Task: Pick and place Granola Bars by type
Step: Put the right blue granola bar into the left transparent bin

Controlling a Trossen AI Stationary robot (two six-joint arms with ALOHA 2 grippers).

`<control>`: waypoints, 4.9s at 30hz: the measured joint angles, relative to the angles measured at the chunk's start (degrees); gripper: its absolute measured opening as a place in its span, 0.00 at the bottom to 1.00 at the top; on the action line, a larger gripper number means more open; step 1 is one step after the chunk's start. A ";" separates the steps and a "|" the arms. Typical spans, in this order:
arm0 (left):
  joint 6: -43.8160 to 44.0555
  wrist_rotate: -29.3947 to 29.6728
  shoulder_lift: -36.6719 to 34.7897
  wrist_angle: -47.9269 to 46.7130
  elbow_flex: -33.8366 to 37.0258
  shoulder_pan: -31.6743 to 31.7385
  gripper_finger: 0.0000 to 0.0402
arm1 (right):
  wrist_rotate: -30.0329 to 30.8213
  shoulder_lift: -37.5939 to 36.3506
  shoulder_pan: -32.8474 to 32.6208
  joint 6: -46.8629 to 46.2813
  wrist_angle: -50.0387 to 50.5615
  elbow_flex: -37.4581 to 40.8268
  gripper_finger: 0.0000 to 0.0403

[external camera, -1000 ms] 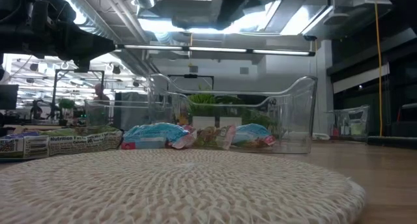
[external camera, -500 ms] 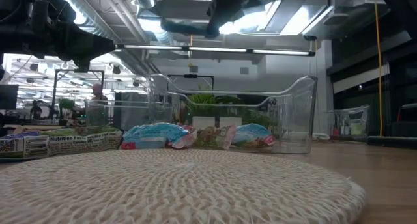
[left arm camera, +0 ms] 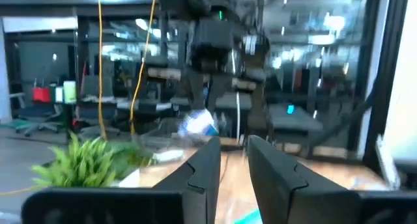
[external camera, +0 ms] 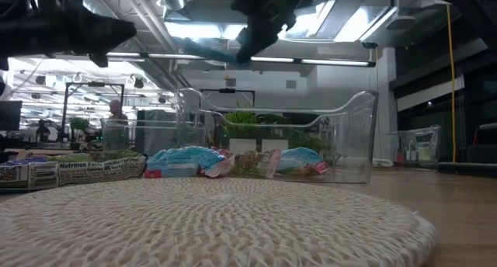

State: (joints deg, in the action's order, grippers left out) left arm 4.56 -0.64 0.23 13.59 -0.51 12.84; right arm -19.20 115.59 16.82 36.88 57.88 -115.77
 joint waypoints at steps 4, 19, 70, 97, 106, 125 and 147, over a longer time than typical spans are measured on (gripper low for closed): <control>2.58 0.12 0.02 0.34 0.01 0.00 0.18 | -4.51 -0.04 -0.01 2.22 -0.75 -0.22 0.04; 3.17 2.04 7.47 -0.97 -3.99 0.00 0.31 | -5.01 -0.04 -1.85 2.36 -4.02 -0.22 0.04; -11.48 14.93 43.96 7.20 -21.68 -14.77 0.73 | -8.90 -0.09 -2.21 2.26 -7.23 -0.28 0.05; -12.39 18.05 44.28 9.37 -21.66 -14.73 0.12 | -8.81 -0.09 -2.23 2.19 -7.36 -0.28 0.05; -12.40 18.58 44.28 9.31 -21.62 -14.73 0.08 | -8.81 -0.35 -2.28 2.21 -7.26 -0.28 0.13; -12.83 26.97 43.94 8.51 -21.62 -14.73 0.07 | 1.56 -0.56 -2.38 -3.70 11.03 -16.91 0.38; -19.44 48.93 33.01 -7.16 -21.62 -1.97 0.06 | 7.85 -0.46 5.03 -10.24 19.93 -17.05 0.38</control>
State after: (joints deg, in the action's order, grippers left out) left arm -14.88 48.28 33.24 6.42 -22.13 10.87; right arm -11.34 115.13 21.85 26.64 77.81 -132.81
